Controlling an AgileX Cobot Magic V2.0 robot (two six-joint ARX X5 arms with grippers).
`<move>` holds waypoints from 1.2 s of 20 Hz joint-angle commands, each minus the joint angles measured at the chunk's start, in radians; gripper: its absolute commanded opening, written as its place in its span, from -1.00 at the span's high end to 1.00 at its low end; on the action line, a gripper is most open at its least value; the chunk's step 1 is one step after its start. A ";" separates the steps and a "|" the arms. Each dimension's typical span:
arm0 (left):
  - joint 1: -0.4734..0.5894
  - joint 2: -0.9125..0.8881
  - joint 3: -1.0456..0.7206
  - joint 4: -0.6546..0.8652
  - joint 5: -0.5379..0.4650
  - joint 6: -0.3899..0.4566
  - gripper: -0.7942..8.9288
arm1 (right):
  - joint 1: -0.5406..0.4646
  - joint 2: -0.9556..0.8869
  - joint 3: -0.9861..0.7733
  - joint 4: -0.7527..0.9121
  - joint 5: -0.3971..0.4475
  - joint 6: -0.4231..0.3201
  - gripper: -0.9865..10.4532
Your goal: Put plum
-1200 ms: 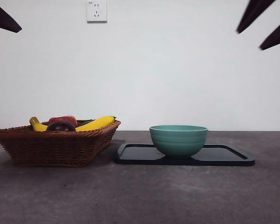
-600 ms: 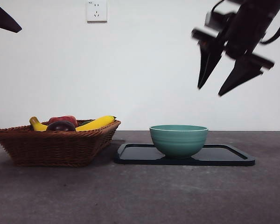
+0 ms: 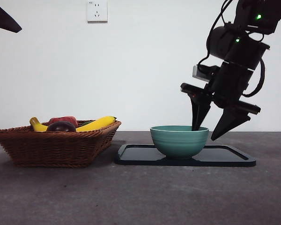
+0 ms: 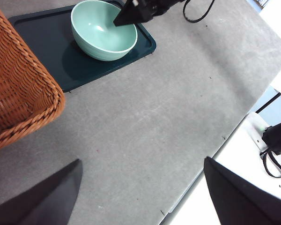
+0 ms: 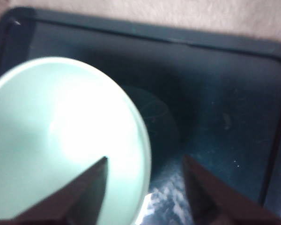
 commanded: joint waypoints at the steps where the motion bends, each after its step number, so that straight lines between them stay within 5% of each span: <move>1: -0.004 0.006 0.013 0.003 0.006 0.008 0.00 | 0.006 0.029 0.021 0.018 0.015 -0.013 0.67; 4: -0.003 0.006 0.013 0.003 0.006 0.008 0.00 | 0.008 0.027 0.021 0.043 0.018 -0.012 0.81; 11: -0.003 0.006 0.013 0.005 0.006 0.008 0.00 | 0.008 -0.143 0.053 0.034 0.025 -0.012 0.81; 20: -0.003 0.006 0.013 0.005 0.006 0.011 0.00 | 0.059 -0.542 0.043 -0.300 0.024 -0.093 0.81; 24: -0.004 0.006 0.013 0.005 0.006 0.013 0.00 | 0.125 -0.666 -0.064 -0.306 0.025 -0.091 0.81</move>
